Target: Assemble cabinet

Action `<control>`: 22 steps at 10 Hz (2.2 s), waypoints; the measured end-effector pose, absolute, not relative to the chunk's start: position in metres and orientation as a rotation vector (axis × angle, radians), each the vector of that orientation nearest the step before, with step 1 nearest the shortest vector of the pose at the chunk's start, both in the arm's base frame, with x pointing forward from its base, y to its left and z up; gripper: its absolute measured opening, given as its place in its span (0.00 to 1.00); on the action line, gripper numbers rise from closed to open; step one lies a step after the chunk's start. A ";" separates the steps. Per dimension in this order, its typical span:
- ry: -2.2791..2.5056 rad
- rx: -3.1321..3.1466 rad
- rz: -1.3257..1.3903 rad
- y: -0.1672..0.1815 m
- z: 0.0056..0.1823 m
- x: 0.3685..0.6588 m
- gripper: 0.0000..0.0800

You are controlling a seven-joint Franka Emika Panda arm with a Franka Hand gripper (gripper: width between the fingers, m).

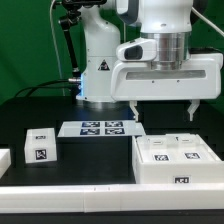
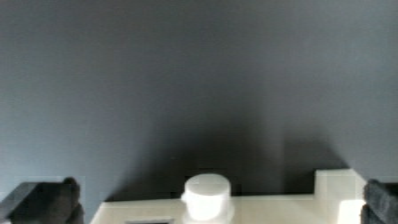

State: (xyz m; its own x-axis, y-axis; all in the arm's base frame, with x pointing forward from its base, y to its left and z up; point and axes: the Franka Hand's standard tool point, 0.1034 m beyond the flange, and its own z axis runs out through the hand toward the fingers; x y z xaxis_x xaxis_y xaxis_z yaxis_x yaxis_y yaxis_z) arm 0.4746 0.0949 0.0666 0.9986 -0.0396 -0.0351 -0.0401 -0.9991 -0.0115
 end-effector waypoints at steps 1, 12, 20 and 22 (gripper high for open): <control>0.068 -3.122 0.058 0.095 0.067 0.475 1.00; 0.034 -3.093 0.073 0.083 0.030 0.497 1.00; 0.009 -3.081 0.075 0.088 0.009 0.490 1.00; 0.008 -3.079 0.074 0.085 0.007 0.493 1.00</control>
Offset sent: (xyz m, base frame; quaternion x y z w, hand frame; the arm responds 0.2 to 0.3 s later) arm 0.0000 0.0000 0.0000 0.0000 0.0000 0.0000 1.0000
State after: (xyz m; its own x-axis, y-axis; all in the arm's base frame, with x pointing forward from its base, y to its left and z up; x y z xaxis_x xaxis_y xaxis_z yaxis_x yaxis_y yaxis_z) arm 0.4926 0.0848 0.0074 0.9988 -0.0037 -0.0479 -0.0067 -0.9981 -0.0619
